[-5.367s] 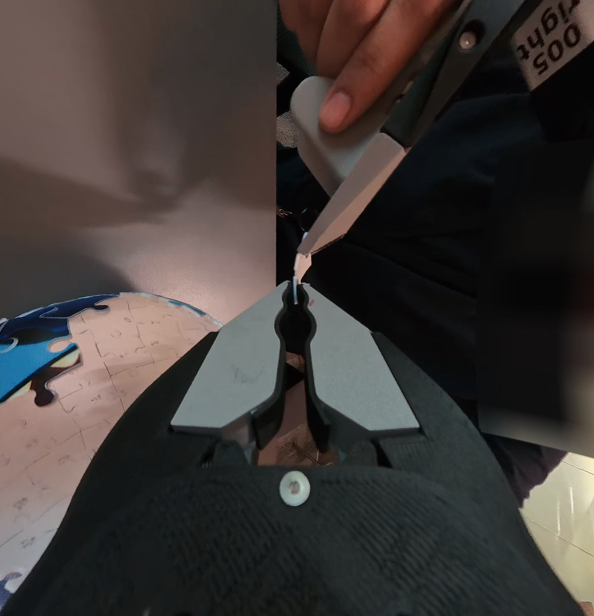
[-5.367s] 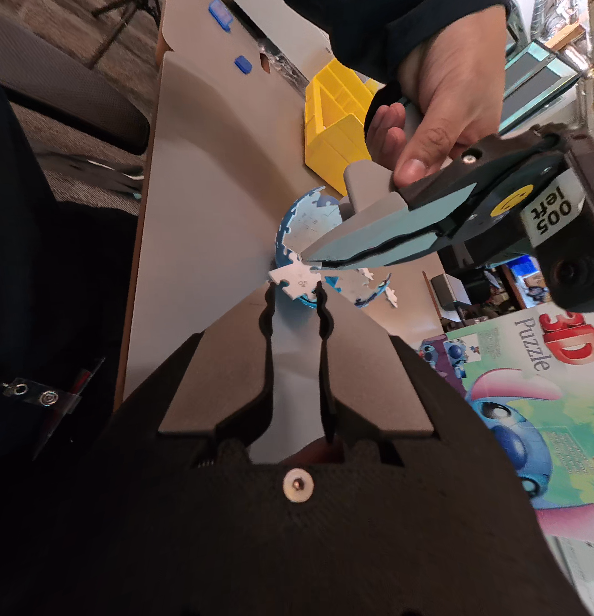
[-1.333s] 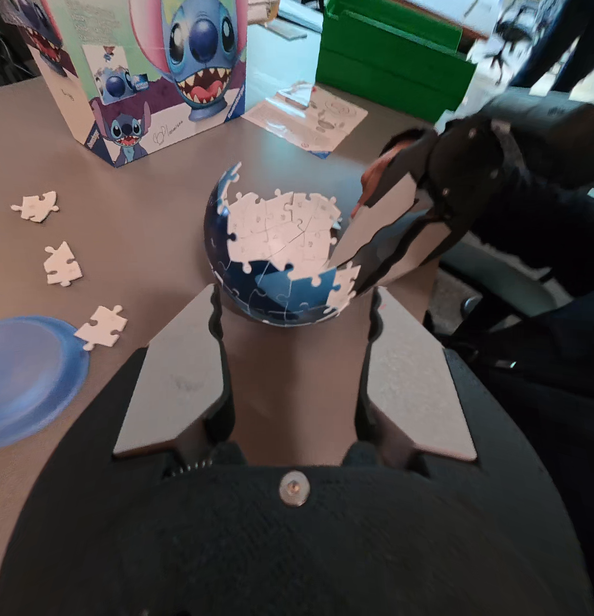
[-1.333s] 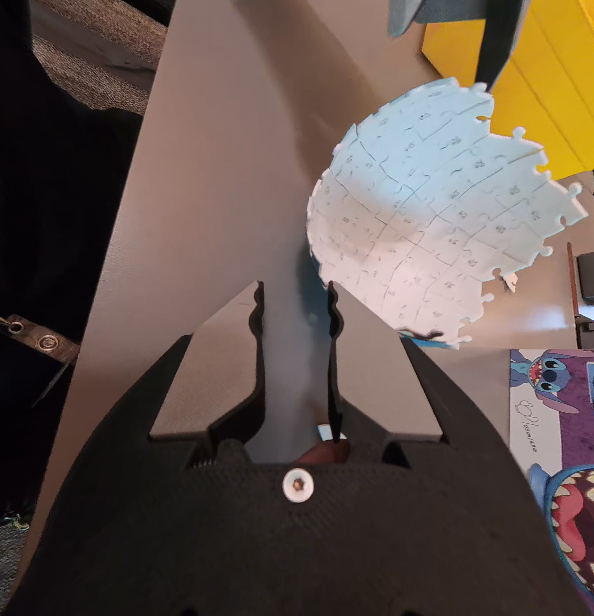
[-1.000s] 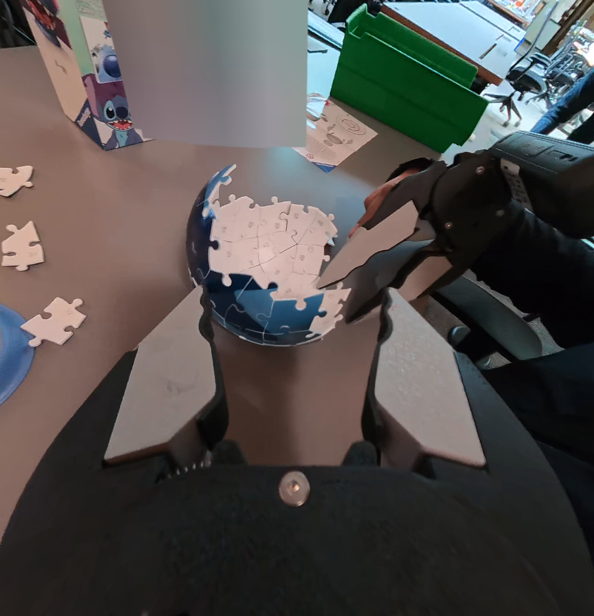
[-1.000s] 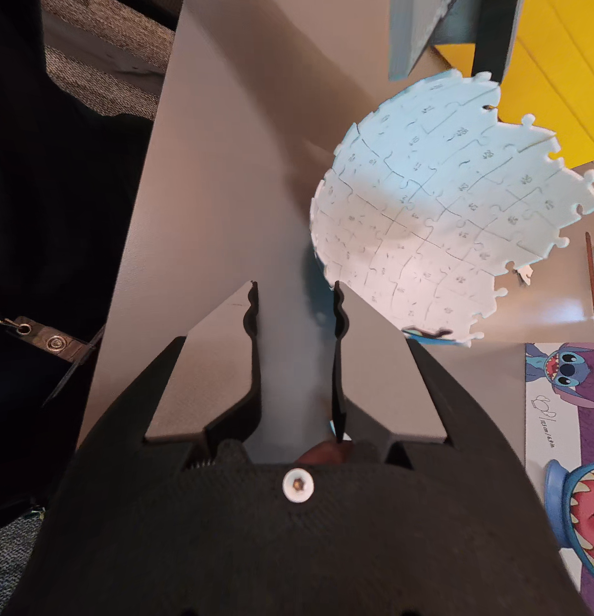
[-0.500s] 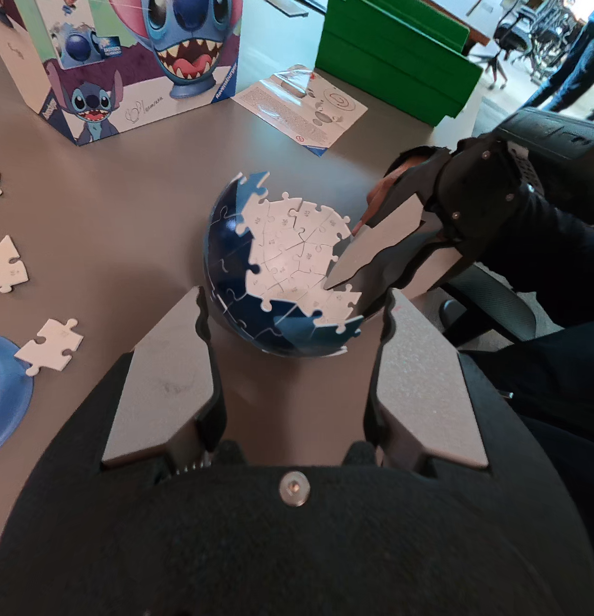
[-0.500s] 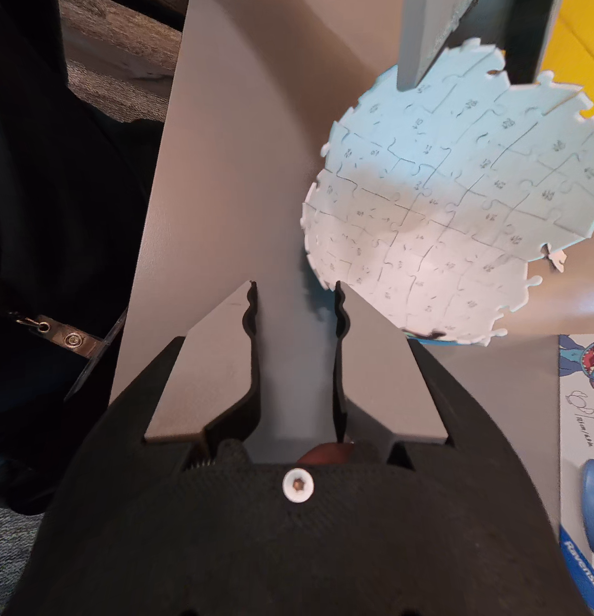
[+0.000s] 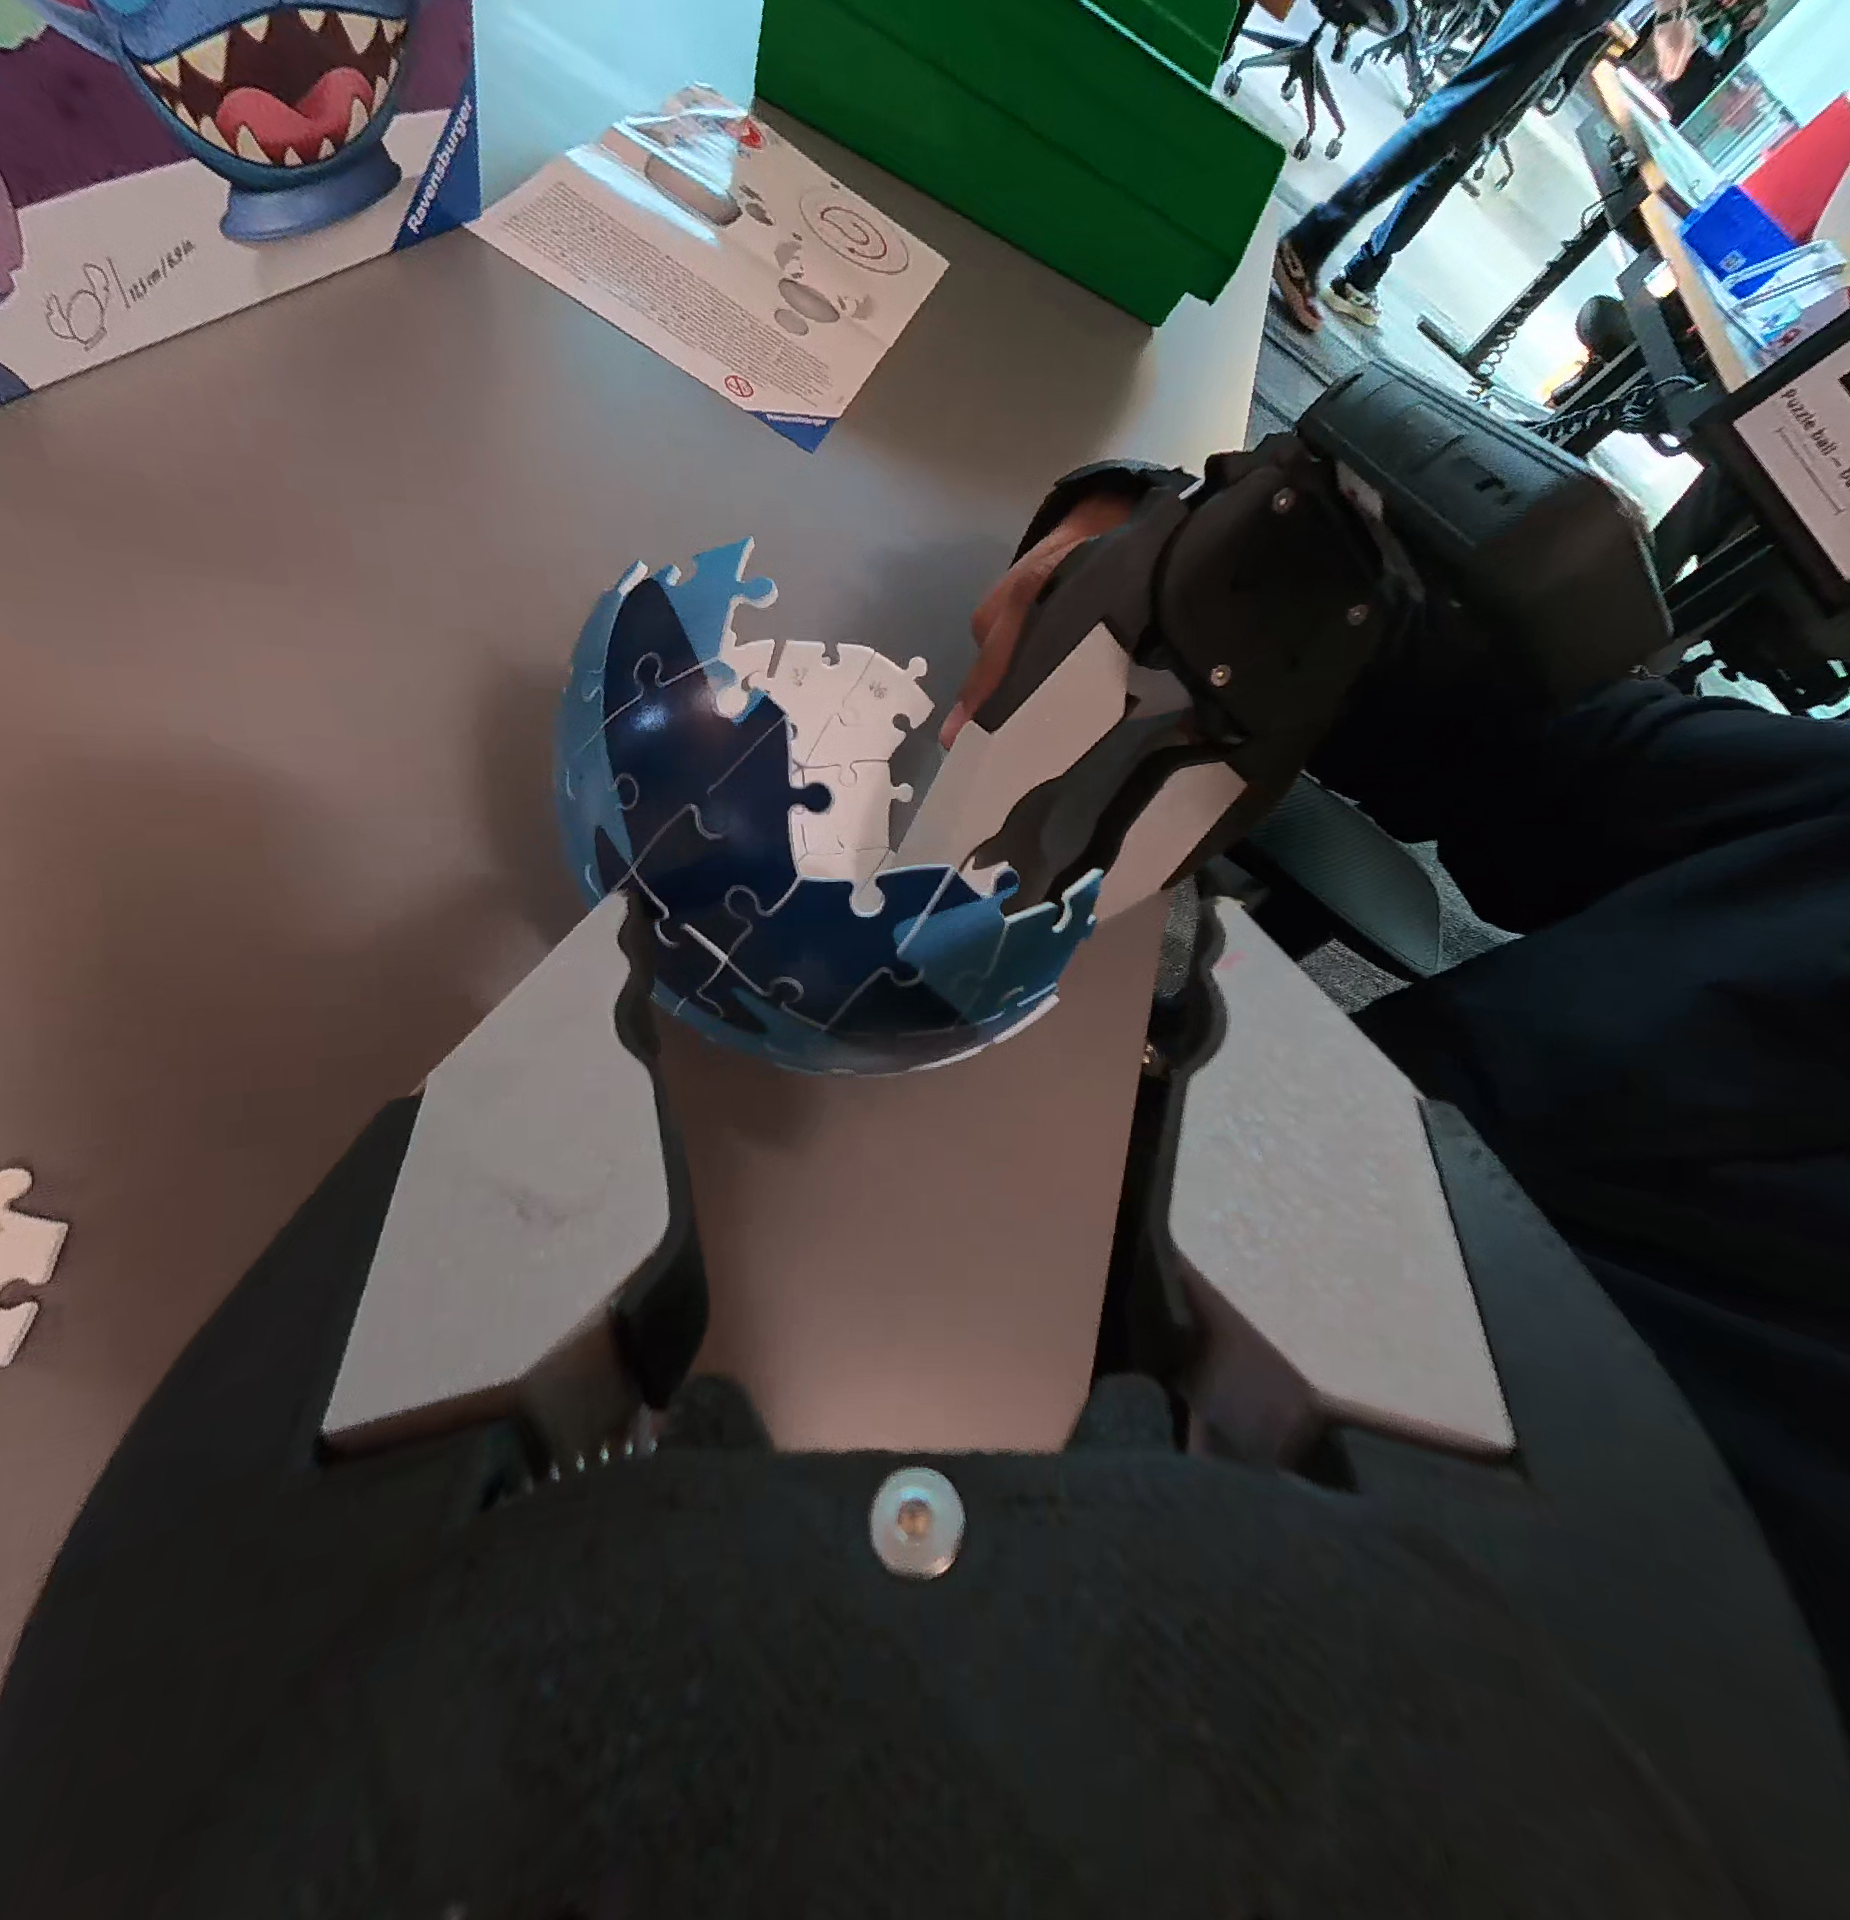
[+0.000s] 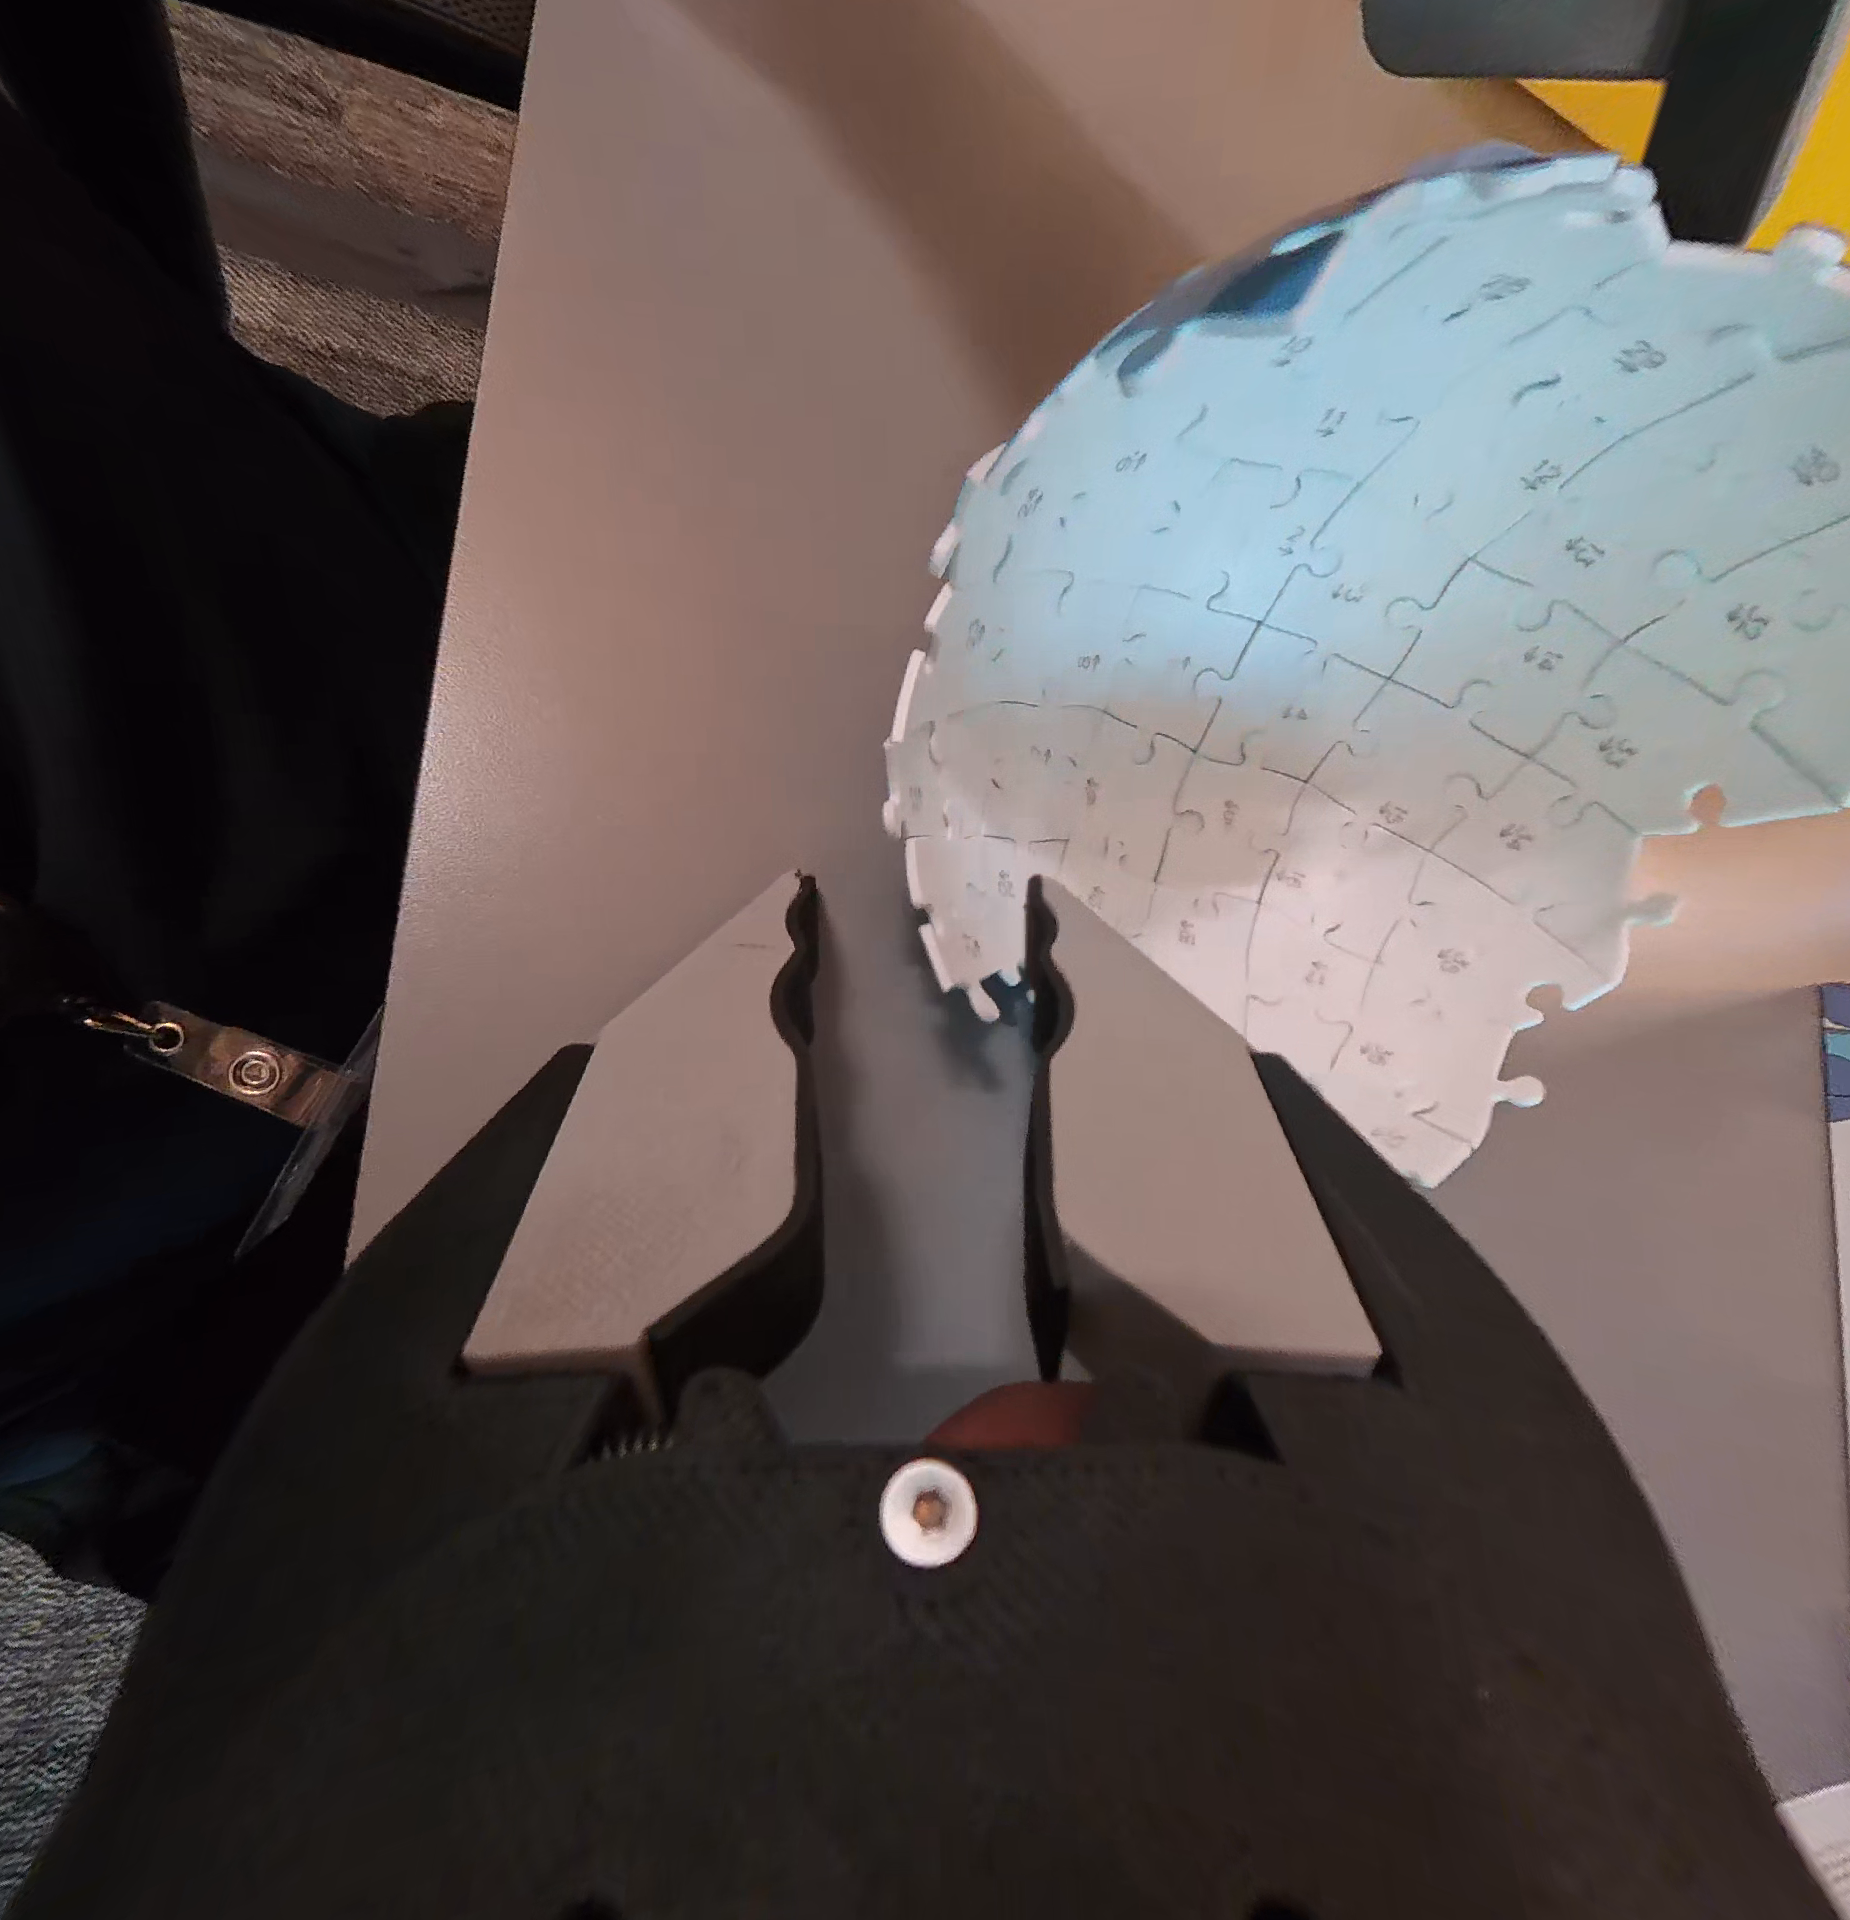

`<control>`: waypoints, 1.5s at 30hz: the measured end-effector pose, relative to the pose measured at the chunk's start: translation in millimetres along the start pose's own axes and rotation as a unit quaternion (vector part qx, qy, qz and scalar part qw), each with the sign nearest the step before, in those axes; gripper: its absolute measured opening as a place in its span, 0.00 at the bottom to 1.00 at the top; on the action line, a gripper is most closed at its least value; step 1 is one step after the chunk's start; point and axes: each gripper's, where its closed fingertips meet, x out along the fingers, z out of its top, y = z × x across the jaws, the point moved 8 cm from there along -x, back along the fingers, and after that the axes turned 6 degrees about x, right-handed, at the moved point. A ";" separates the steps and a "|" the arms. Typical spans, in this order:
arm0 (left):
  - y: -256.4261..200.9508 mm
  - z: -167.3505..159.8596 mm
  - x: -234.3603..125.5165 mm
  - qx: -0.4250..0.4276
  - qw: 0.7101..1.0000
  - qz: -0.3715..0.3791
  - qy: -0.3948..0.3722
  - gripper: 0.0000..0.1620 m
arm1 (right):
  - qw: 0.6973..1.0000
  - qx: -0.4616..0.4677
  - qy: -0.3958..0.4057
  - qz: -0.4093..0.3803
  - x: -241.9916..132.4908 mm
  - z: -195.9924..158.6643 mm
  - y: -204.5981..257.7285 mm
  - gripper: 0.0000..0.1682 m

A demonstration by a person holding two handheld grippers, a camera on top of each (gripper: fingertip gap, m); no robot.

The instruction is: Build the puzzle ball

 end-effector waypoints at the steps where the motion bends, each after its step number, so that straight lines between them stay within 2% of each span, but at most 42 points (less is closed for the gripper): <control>1: 0.6 0.7 0.0 -0.001 1.000 -0.002 -0.002 0.62 | 1.000 0.003 0.002 0.003 -0.3 -0.3 -0.3 0.22; 8: 4.6 8.7 3.9 -0.008 1.000 -0.019 0.010 0.61 | 0.997 0.016 0.049 0.049 -1.3 2.3 -4.3 0.22; 14: 3.9 17.3 7.3 0.016 0.999 -0.001 0.050 0.60 | 0.993 0.031 0.087 0.067 1.1 6.0 -11.6 0.27; 20: 4.4 29.4 11.6 0.038 0.996 -0.009 0.085 0.56 | 0.994 0.047 0.080 0.059 0.6 4.6 -11.1 0.27; 34: 1.4 34.9 13.3 0.042 0.996 -0.032 0.075 0.51 | 0.997 0.062 0.046 0.014 -12.9 -4.9 -13.6 0.33; 41: -2.1 39.0 16.8 0.052 0.995 -0.035 0.084 0.51 | 0.996 0.092 -0.017 -0.003 -44.7 -10.0 -15.5 0.33; 45: -3.9 40.9 19.8 0.057 0.994 -0.037 0.087 0.51 | 0.994 0.103 -0.027 -0.005 -55.5 -18.3 -12.4 0.33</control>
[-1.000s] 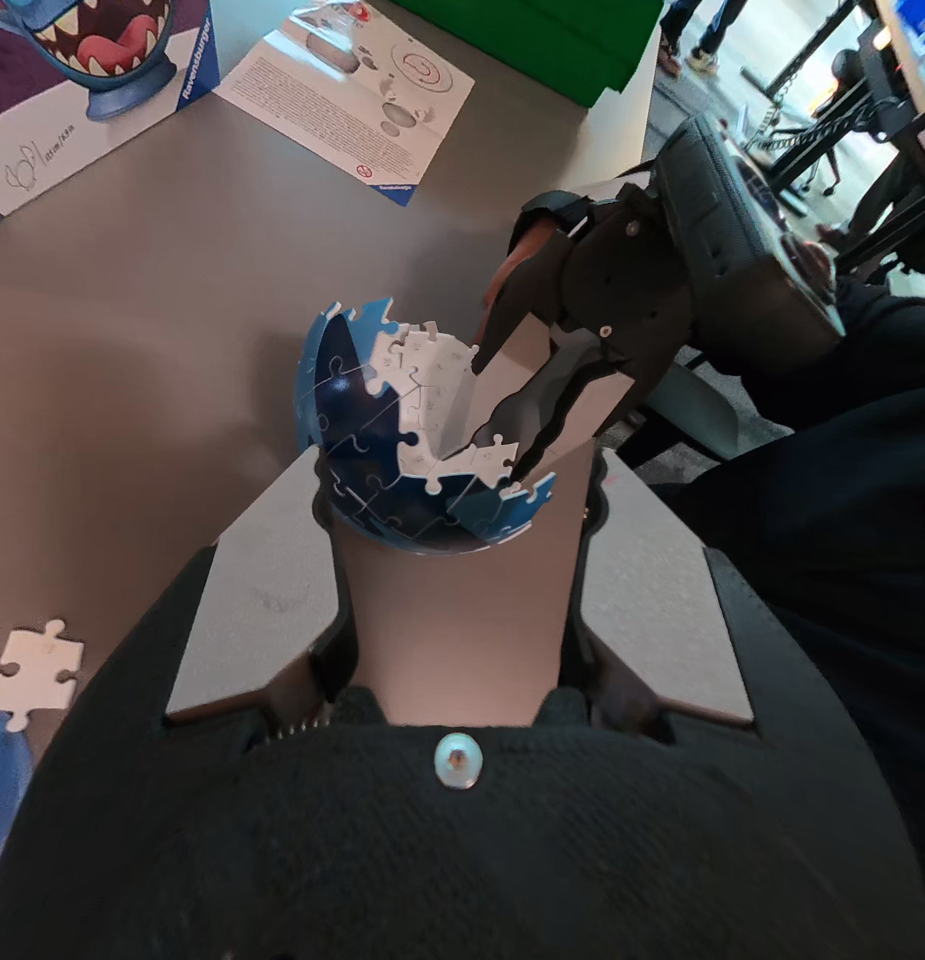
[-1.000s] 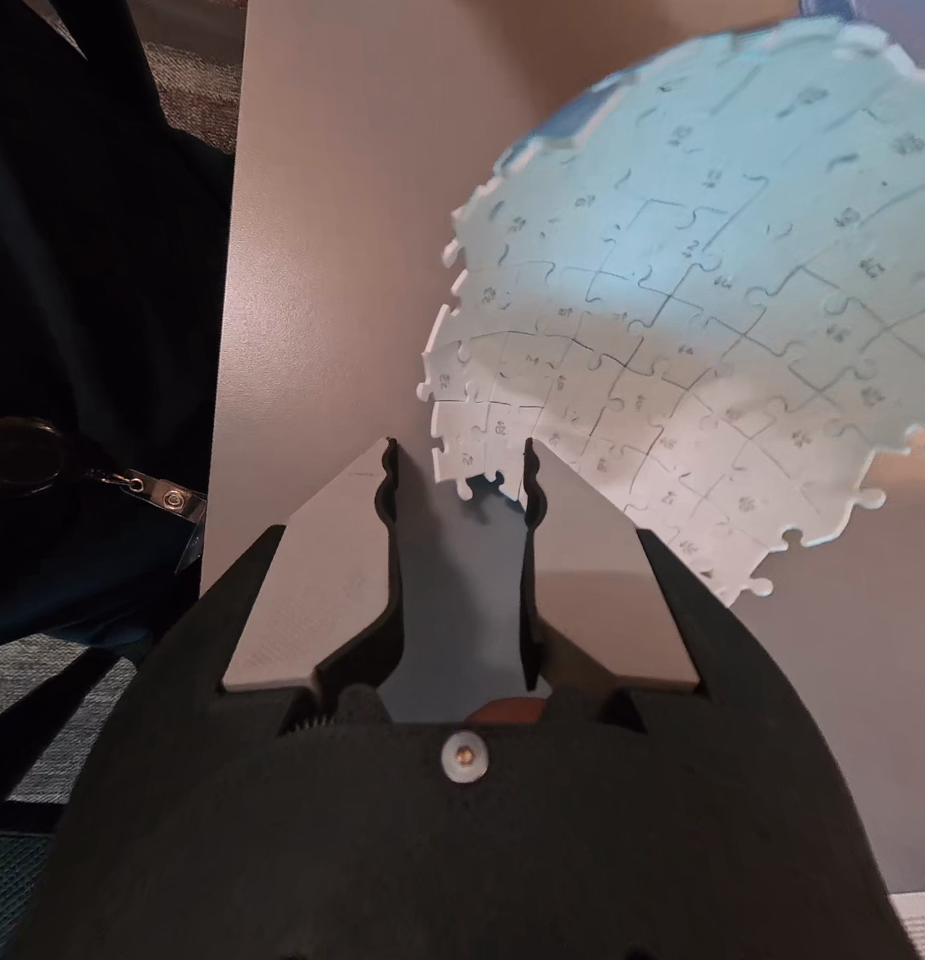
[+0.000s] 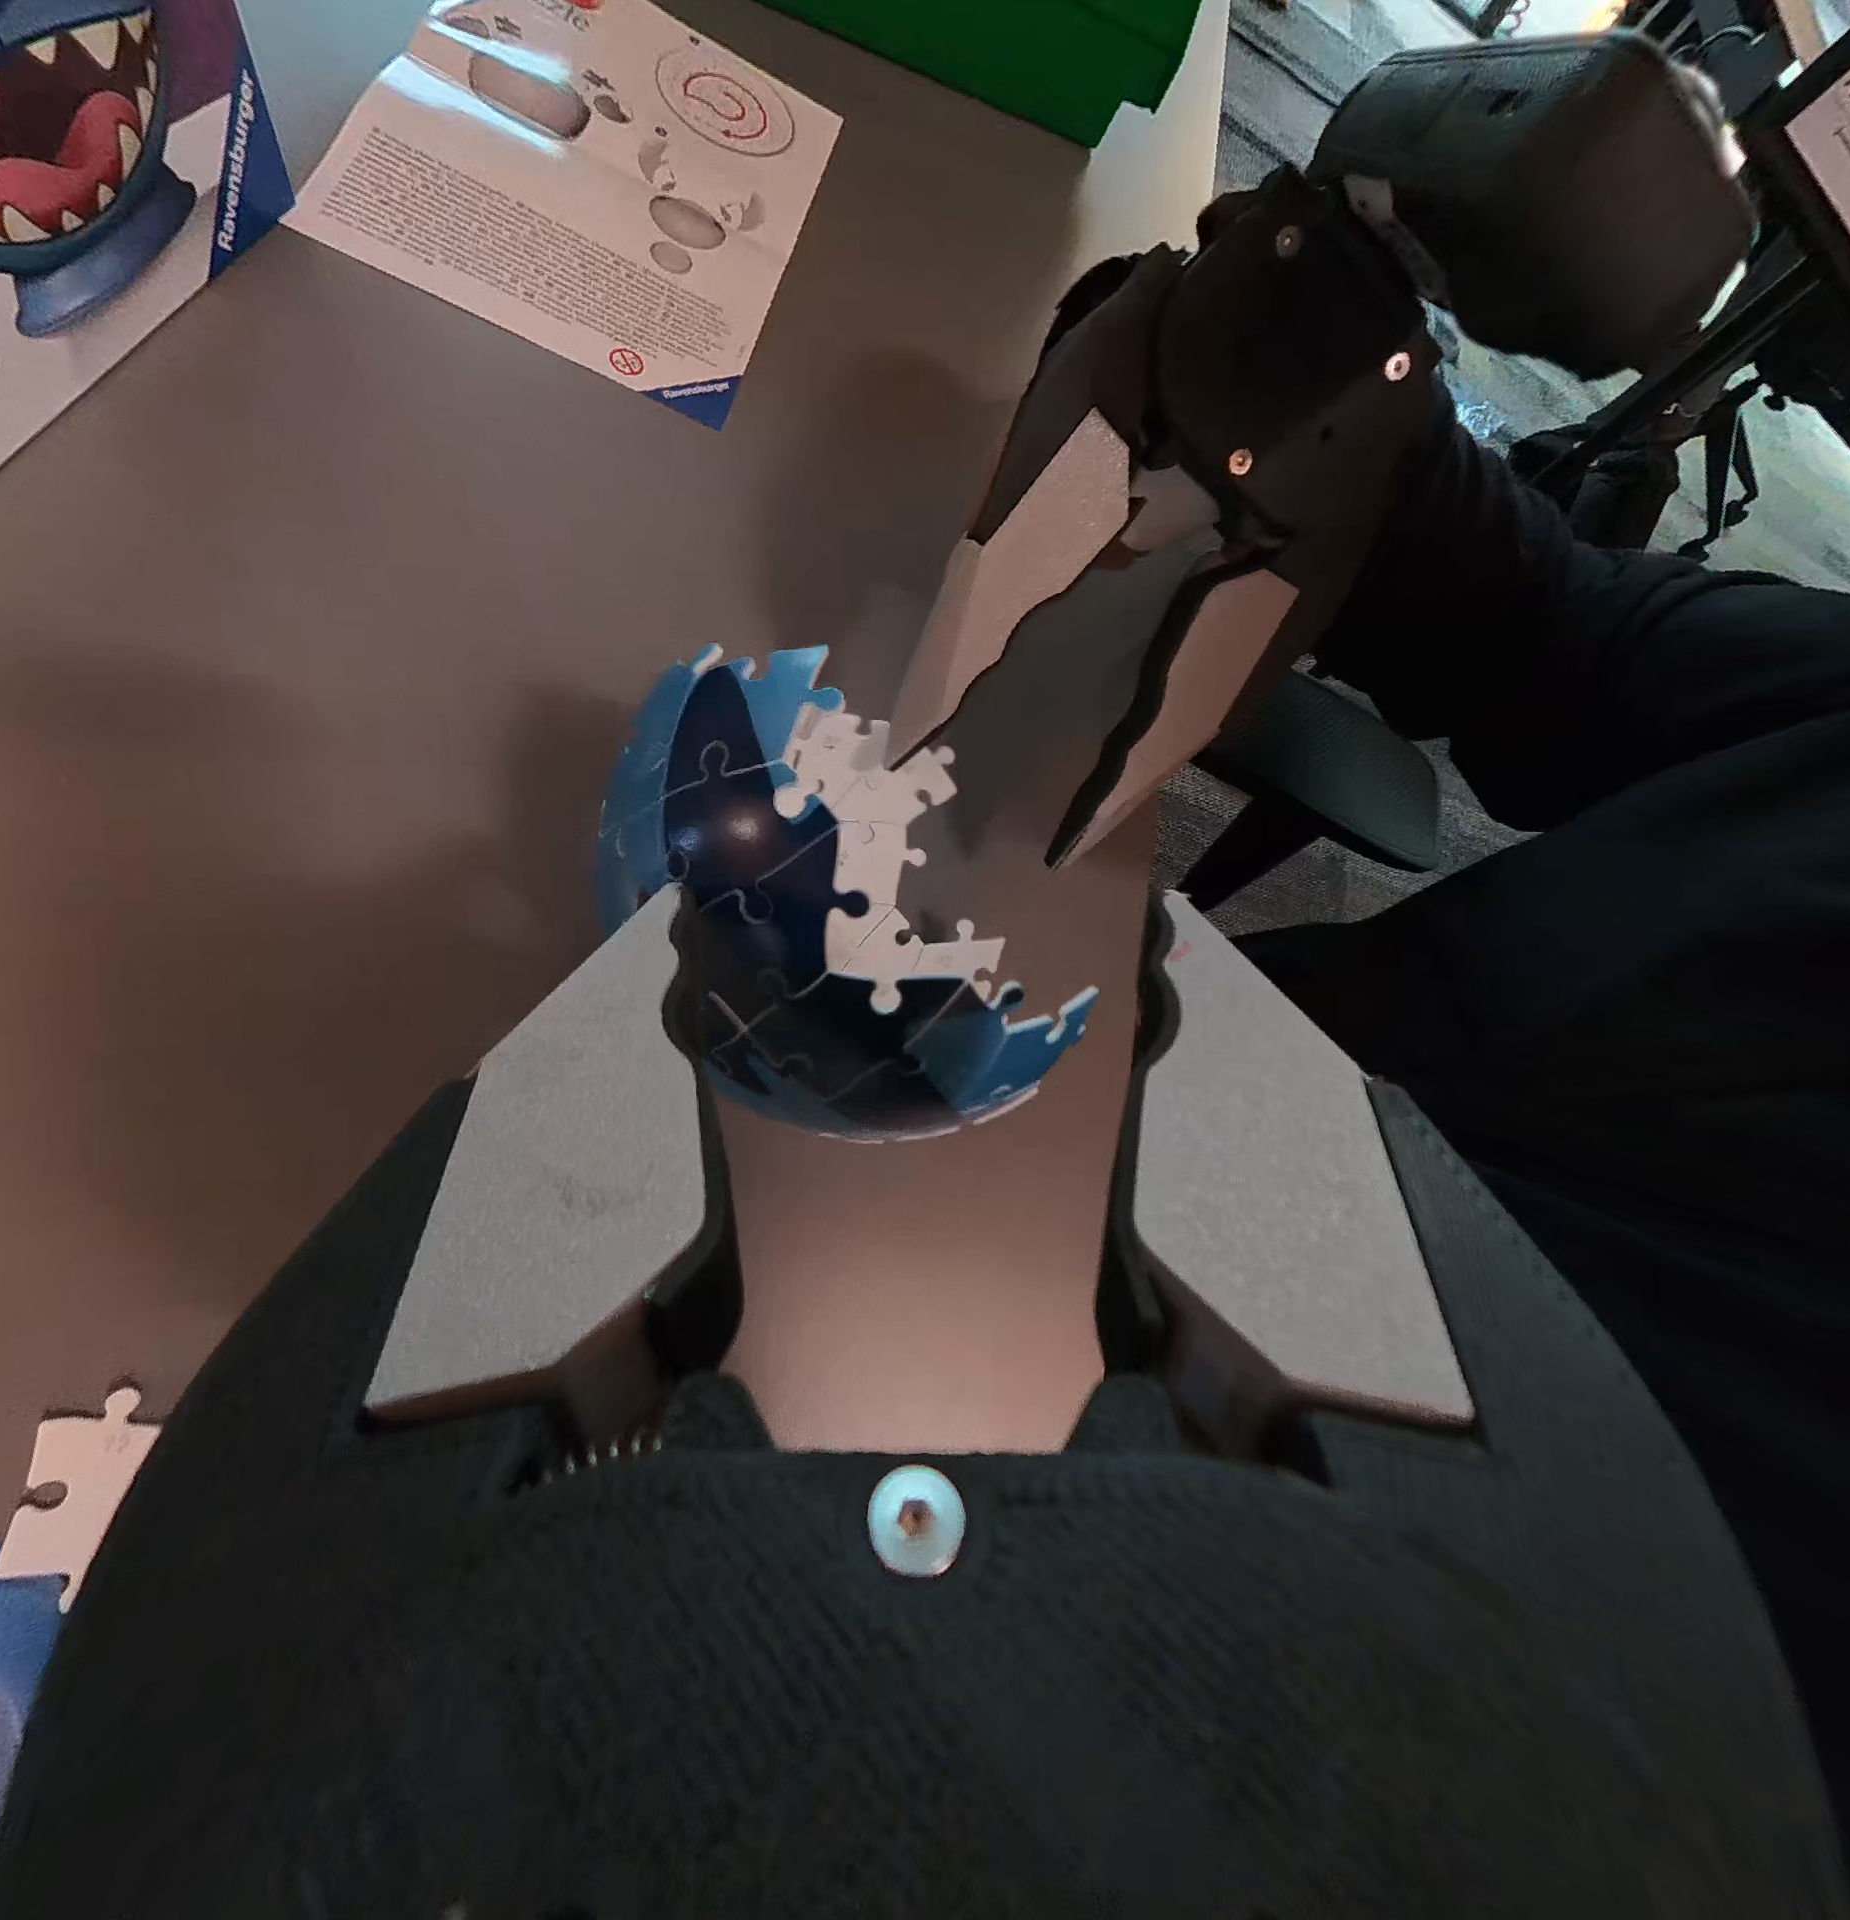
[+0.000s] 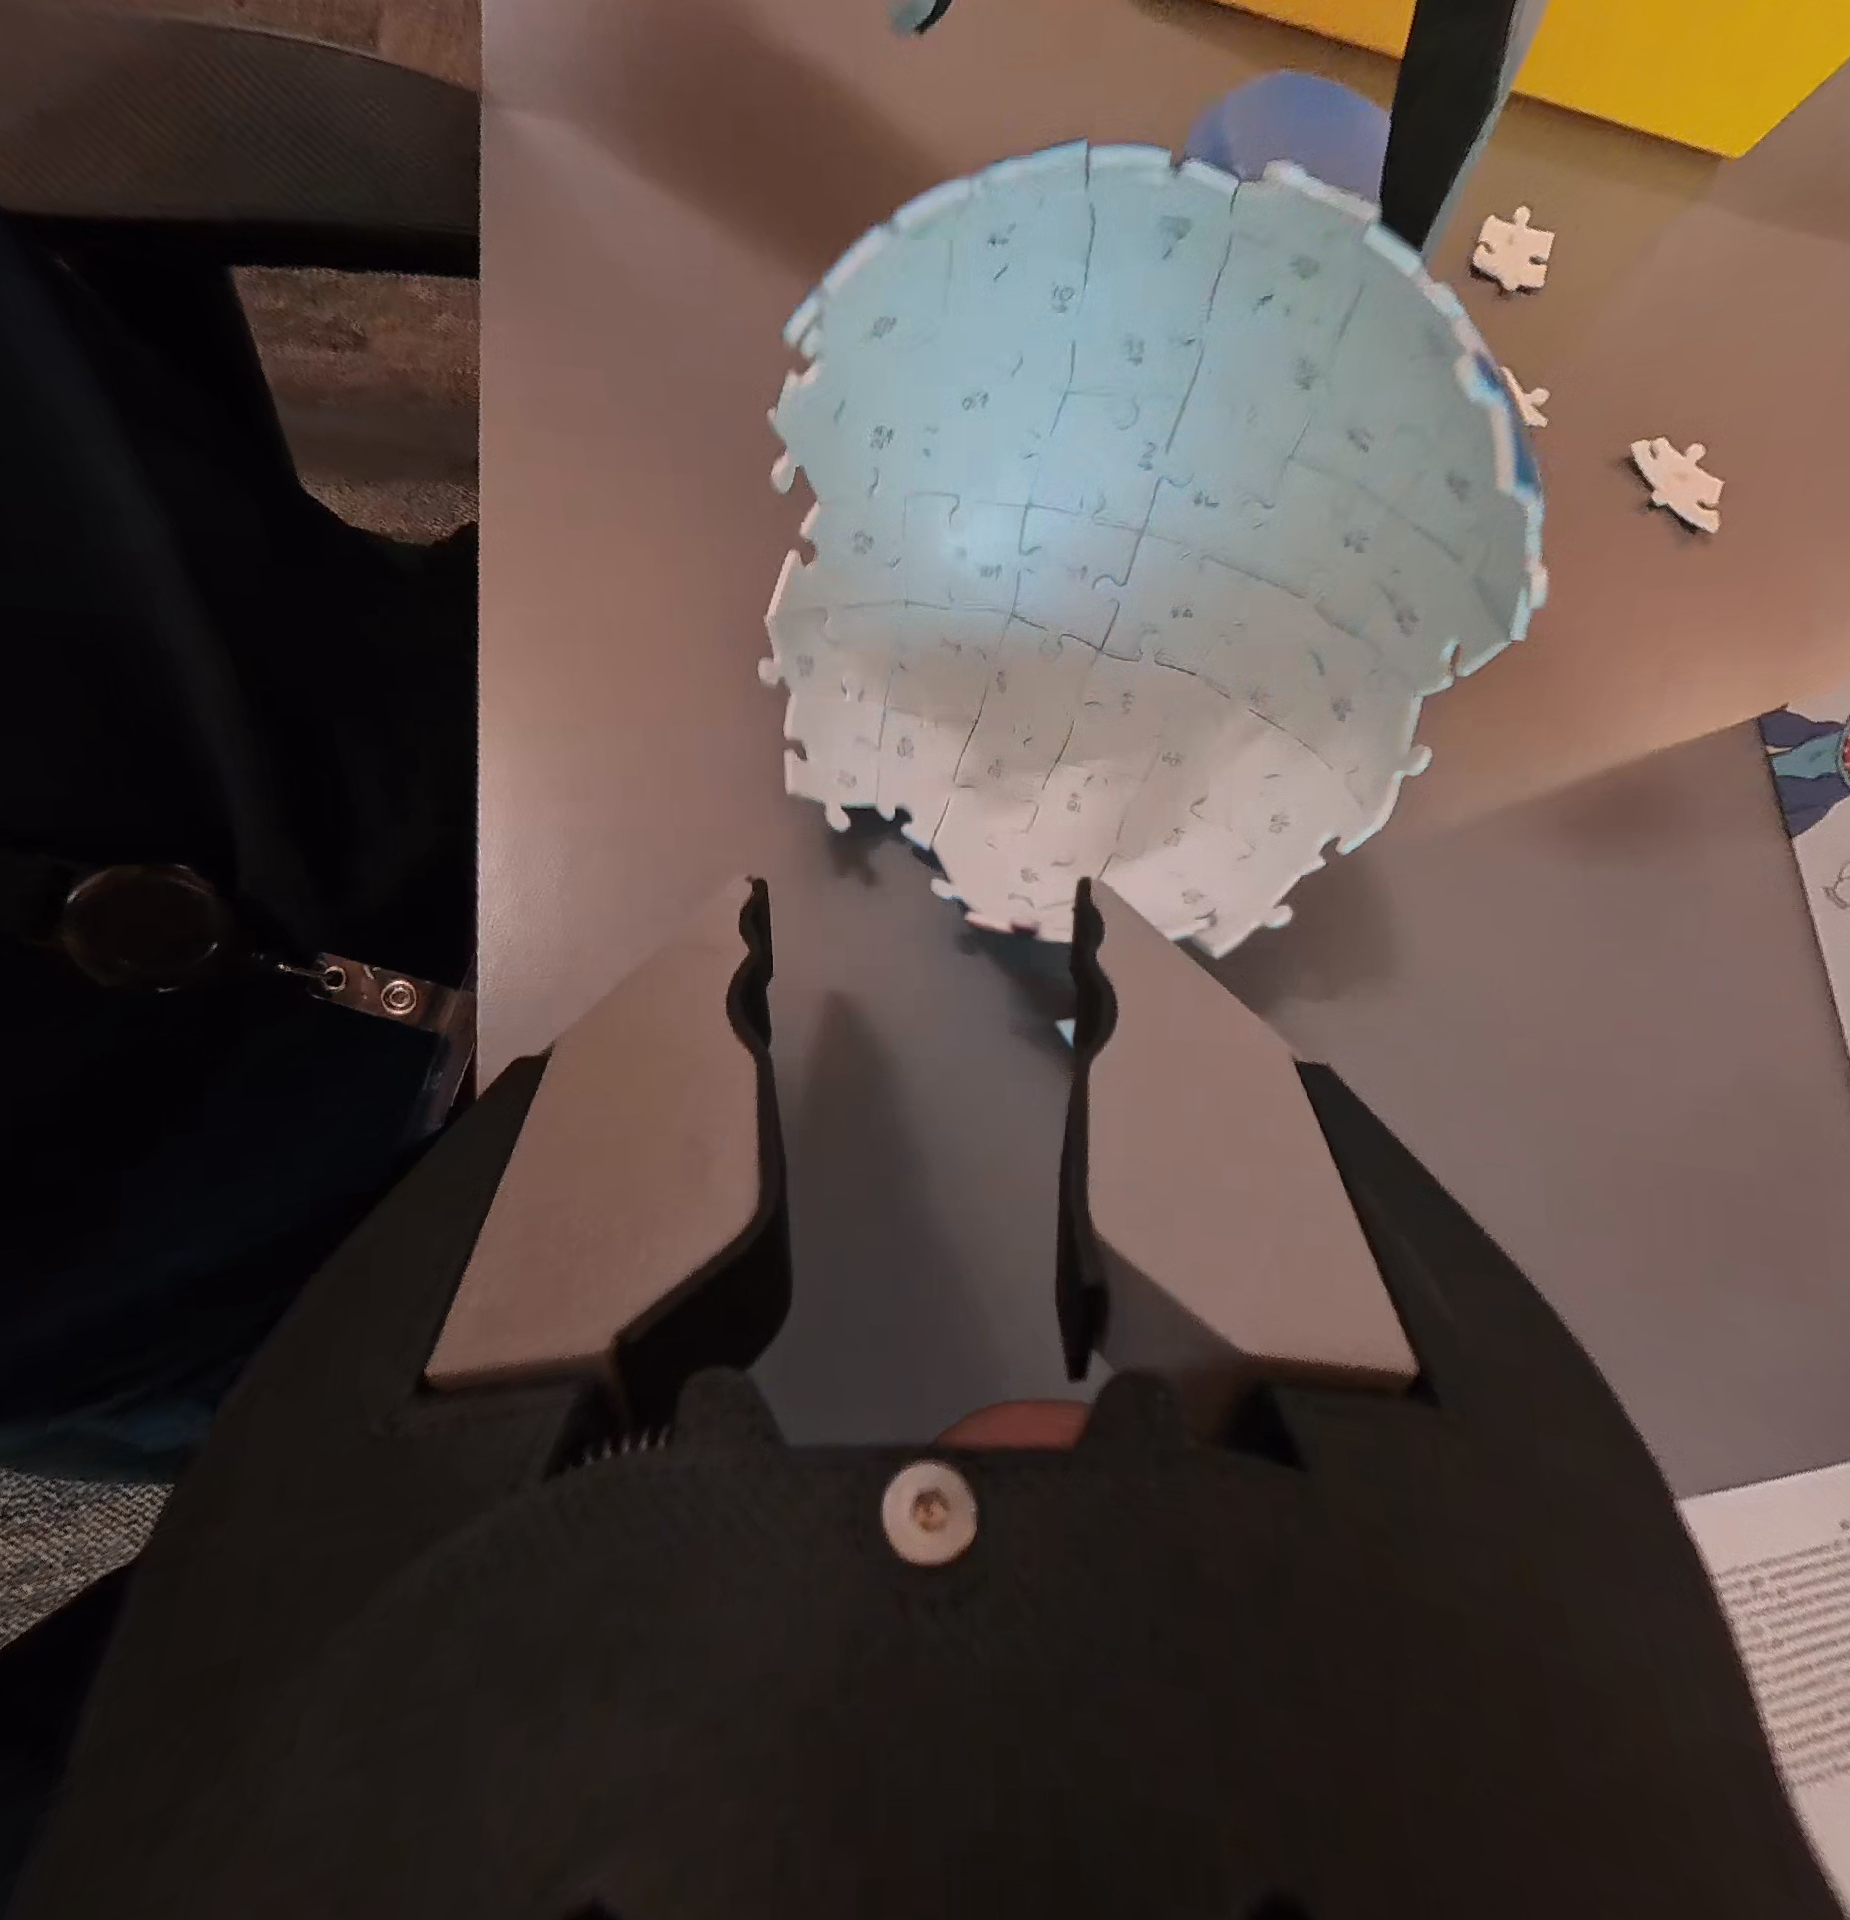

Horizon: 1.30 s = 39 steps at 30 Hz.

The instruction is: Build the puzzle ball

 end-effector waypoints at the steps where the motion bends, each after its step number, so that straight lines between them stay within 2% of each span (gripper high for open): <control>1: -0.2 0.4 0.9 0.000 1.000 0.000 0.001 0.51 | 1.000 -0.004 0.006 -0.003 0.5 -1.4 1.1 0.33; 8: -2.9 1.8 5.4 0.002 1.000 -0.005 0.007 0.51 | 0.999 -0.026 0.040 -0.001 5.9 -4.0 8.6 0.34; 15: -5.1 3.7 7.1 0.007 1.000 -0.006 0.009 0.51 | 0.997 -0.056 -0.019 -0.041 -19.3 10.6 14.1 0.34; 21: -5.6 4.0 8.0 0.010 1.000 -0.009 0.010 0.51 | 0.996 -0.058 0.016 -0.071 -37.9 -13.7 12.0 0.33; 23: -6.1 4.1 8.3 0.010 1.000 -0.010 0.010 0.51 | 0.997 -0.019 0.012 -0.072 -37.5 -20.3 10.4 0.32; 26: -7.5 3.1 8.5 0.010 1.000 -0.012 0.005 0.51 | 0.993 0.091 -0.008 -0.074 -36.5 -31.2 -1.5 0.32; 29: -9.5 0.5 7.7 0.008 1.000 -0.013 0.001 0.51 | 0.976 0.202 -0.063 -0.055 -38.4 -35.2 -10.0 0.26; 31: -11.2 -1.7 7.0 0.006 1.000 -0.014 -0.003 0.51 | 0.962 0.259 -0.080 -0.015 -35.2 -34.1 -11.0 0.28; 34: -13.8 -4.5 5.9 0.005 1.000 -0.015 -0.008 0.51 | 0.939 0.318 -0.120 0.056 -37.2 -26.2 -12.7 0.30; 36: -14.9 -5.9 5.4 0.005 1.000 -0.014 -0.009 0.51 | 0.920 0.355 -0.144 0.076 -42.9 -23.2 -20.8 0.29; 39: -17.2 -6.9 5.0 0.006 1.000 -0.017 -0.009 0.51 | 0.915 0.382 -0.110 0.068 -38.1 -27.5 -33.0 0.27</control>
